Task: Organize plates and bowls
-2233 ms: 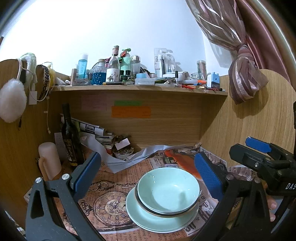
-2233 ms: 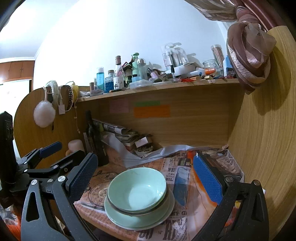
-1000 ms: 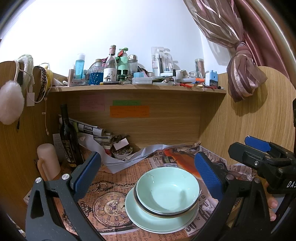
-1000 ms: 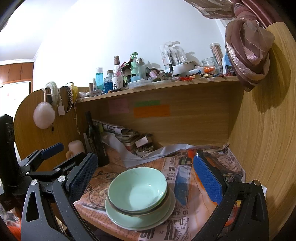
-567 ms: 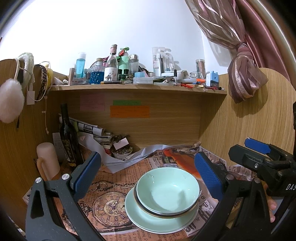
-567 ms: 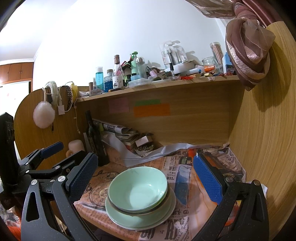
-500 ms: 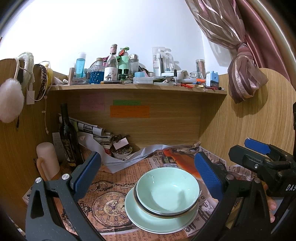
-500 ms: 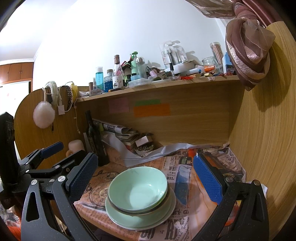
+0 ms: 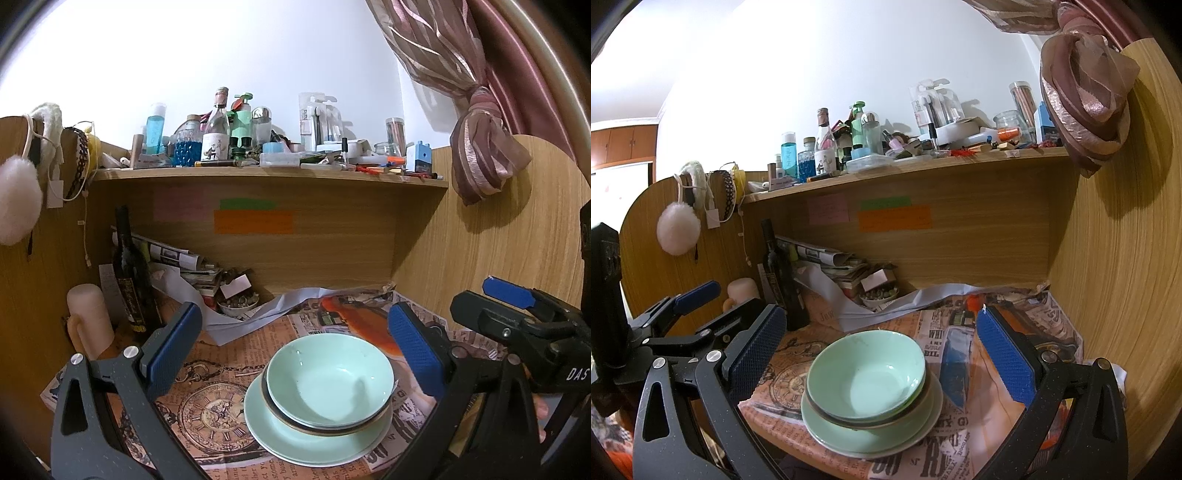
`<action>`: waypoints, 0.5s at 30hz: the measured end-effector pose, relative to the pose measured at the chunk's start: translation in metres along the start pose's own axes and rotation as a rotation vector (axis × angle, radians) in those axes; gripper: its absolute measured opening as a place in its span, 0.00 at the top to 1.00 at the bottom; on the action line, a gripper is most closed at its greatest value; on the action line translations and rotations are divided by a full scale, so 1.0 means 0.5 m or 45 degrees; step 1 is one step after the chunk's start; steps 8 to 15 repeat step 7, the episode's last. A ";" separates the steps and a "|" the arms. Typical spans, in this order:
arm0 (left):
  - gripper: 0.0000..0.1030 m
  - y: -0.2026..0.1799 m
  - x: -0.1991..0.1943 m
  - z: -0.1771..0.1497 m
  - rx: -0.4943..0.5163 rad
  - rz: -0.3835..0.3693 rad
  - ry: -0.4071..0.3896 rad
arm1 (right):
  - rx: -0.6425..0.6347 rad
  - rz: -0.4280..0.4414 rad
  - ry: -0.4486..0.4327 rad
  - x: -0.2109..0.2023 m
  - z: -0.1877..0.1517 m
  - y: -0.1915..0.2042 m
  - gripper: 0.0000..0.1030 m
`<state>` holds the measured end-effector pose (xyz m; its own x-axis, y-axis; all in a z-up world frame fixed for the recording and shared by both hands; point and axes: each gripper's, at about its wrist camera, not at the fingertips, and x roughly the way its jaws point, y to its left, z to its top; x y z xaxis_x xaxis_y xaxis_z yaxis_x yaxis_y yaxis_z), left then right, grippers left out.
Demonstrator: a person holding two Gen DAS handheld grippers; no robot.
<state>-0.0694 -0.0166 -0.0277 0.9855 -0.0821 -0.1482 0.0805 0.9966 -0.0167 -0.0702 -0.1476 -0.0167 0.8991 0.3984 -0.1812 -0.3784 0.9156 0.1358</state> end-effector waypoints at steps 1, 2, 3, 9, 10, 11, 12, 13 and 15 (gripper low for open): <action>0.00 0.000 0.001 0.000 -0.003 0.002 0.001 | 0.001 -0.001 0.001 0.000 -0.001 0.002 0.00; 0.00 0.001 0.002 0.000 -0.005 0.003 0.002 | 0.002 -0.005 0.002 0.002 -0.003 0.004 0.00; 0.00 0.001 0.004 0.000 -0.008 0.003 0.005 | 0.004 -0.006 0.003 0.002 -0.004 0.007 0.00; 0.00 0.001 0.012 -0.001 -0.013 0.003 0.020 | 0.011 -0.019 0.008 0.005 -0.008 0.015 0.00; 0.00 0.001 0.012 -0.001 -0.013 0.003 0.020 | 0.011 -0.019 0.008 0.005 -0.008 0.015 0.00; 0.00 0.001 0.012 -0.001 -0.013 0.003 0.020 | 0.011 -0.019 0.008 0.005 -0.008 0.015 0.00; 0.00 0.001 0.012 -0.001 -0.013 0.003 0.020 | 0.011 -0.019 0.008 0.005 -0.008 0.015 0.00; 0.00 0.001 0.012 -0.001 -0.013 0.003 0.020 | 0.011 -0.019 0.008 0.005 -0.008 0.015 0.00; 0.00 0.001 0.012 -0.001 -0.013 0.003 0.020 | 0.011 -0.019 0.008 0.005 -0.008 0.015 0.00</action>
